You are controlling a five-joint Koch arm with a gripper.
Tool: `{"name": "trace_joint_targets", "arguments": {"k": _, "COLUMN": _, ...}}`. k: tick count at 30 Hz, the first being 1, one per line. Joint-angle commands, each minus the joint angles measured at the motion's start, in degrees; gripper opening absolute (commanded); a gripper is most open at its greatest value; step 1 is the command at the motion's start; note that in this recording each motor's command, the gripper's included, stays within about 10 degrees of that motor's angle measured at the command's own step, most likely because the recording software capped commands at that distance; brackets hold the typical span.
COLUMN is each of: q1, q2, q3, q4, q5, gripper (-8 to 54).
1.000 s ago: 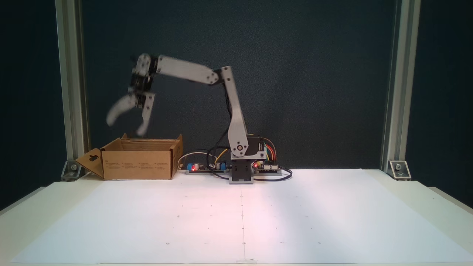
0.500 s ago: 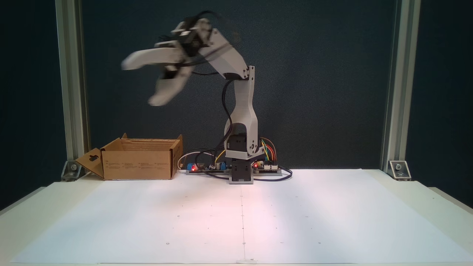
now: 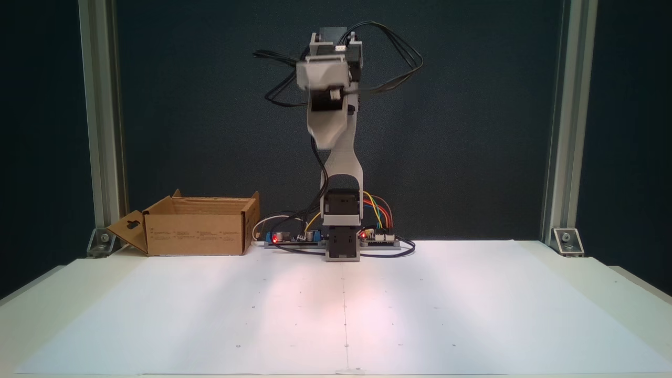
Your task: Grasp a green dice and put it in the bin.
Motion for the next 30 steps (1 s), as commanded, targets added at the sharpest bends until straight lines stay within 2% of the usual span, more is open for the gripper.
{"name": "trace_joint_targets", "arguments": {"k": 1, "q1": 0.0, "q2": 3.34, "q3": -0.53, "q4": -9.65, "q5": -1.05, "gripper": 43.8}}
{"name": "trace_joint_targets", "arguments": {"k": 7, "q1": 0.09, "q2": 9.67, "q3": 8.53, "q4": -20.72, "q5": -5.45, "gripper": 44.8}}
{"name": "trace_joint_targets", "arguments": {"k": 14, "q1": 0.53, "q2": 21.27, "q3": 40.78, "q4": -32.94, "q5": -6.94, "gripper": 45.8}}
{"name": "trace_joint_targets", "arguments": {"k": 25, "q1": 1.93, "q2": 21.8, "q3": 44.47, "q4": -48.41, "q5": -4.04, "gripper": 44.5}}
{"name": "trace_joint_targets", "arguments": {"k": 30, "q1": 2.2, "q2": 29.09, "q3": 51.94, "q4": -55.79, "q5": -2.99, "gripper": 42.9}}
